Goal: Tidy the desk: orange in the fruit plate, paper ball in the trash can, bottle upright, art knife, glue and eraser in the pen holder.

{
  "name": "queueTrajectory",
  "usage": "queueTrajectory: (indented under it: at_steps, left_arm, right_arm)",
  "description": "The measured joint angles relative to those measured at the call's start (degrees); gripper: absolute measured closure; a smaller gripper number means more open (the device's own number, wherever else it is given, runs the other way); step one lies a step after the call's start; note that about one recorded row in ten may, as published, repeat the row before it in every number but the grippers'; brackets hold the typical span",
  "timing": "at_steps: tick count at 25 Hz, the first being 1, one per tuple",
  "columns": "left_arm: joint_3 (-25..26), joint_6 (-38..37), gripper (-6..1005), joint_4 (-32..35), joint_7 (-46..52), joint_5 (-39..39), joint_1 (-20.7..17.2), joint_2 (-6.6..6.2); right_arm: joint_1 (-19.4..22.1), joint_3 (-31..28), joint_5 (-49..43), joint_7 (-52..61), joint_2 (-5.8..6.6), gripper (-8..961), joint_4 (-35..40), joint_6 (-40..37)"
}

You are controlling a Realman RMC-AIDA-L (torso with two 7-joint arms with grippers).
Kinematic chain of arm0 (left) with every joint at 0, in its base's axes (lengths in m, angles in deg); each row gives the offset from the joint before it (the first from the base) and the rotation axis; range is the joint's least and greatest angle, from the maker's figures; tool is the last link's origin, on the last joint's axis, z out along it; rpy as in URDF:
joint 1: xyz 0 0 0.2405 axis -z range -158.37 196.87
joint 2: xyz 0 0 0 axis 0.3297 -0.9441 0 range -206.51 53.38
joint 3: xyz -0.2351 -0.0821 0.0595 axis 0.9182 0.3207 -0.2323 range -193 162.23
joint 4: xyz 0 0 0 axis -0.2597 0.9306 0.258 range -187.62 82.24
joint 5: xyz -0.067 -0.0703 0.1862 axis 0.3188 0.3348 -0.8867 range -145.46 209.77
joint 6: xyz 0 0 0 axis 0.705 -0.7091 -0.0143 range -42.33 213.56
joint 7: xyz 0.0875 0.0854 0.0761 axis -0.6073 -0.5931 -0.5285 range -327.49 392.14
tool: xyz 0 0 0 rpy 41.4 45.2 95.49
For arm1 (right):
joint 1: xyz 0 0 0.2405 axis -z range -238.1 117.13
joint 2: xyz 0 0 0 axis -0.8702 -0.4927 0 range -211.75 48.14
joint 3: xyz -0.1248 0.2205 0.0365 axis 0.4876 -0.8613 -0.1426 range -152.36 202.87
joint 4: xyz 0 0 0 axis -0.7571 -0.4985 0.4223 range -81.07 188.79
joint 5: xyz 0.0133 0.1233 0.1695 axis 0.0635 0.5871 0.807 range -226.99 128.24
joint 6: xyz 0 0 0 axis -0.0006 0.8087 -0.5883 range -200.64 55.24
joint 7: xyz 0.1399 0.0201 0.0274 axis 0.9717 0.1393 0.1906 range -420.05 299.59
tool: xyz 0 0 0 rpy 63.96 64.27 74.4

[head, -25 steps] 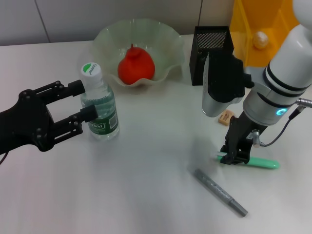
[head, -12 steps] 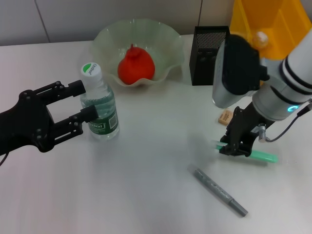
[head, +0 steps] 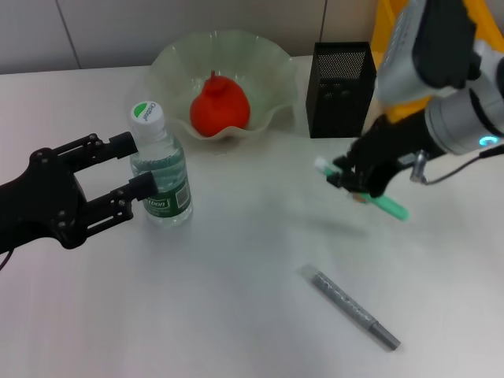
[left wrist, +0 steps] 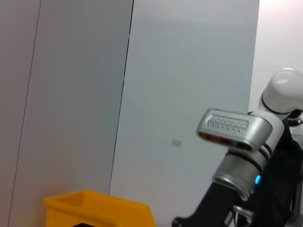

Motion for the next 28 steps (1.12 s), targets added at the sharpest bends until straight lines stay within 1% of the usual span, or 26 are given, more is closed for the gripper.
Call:
queueTrajectory:
  at_steps: [2, 5, 8, 10, 11, 15, 17, 22, 25, 28]
  left_arm:
    - [0.0, 0.0, 373, 0.0, 0.0, 0.0, -0.1, -0.03]
    - [0.0, -0.1, 373, 0.0, 0.0, 0.3, -0.2, -0.05]
    - [0.0, -0.1, 373, 0.0, 0.0, 0.4, -0.2, -0.05]
    - [0.0, -0.1, 373, 0.0, 0.0, 0.4, -0.2, -0.10]
    - [0.0, -0.1, 373, 0.0, 0.0, 0.4, -0.2, -0.10]
    - [0.0, -0.1, 373, 0.0, 0.0, 0.4, -0.4, -0.13]
    - [0.0, 0.0, 373, 0.0, 0.0, 0.4, -0.5, -0.14]
    - [0.8, 0.0, 373, 0.0, 0.0, 0.4, -0.7, -0.14]
    - [1.3, -0.1, 373, 0.0, 0.0, 0.4, -0.8, -0.14]
    - [1.3, -0.1, 373, 0.0, 0.0, 0.4, -0.8, -0.14]
  right_arm:
    - [0.5, -0.2, 0.9, 0.0, 0.01, 749, 0.4, 1.4]
    - [2.0, -2.4, 5.8, -1.0, 0.06, 746, 2.0, 7.2]
    - [2.1, -3.7, 8.3, -1.7, 0.14, 744, 2.2, 9.4]
    - [2.1, -5.3, 12.2, -3.1, 0.21, 742, 2.4, 13.0]
    - [2.1, -5.3, 12.2, -3.1, 0.21, 742, 2.4, 13.0]
    - [2.1, -5.8, 16.7, -5.4, 0.26, 738, 1.9, 18.1]
    - [2.1, -5.8, 17.4, -5.7, 0.27, 737, 1.7, 19.2]
    - [2.7, -6.0, 23.3, -9.3, 0.27, 733, -1.2, 25.0]
    - [2.8, -6.6, 28.4, -14.4, 0.27, 731, -5.1, 28.3]
    - [2.7, -6.8, 30.2, -16.7, 0.27, 728, -7.2, 29.4]
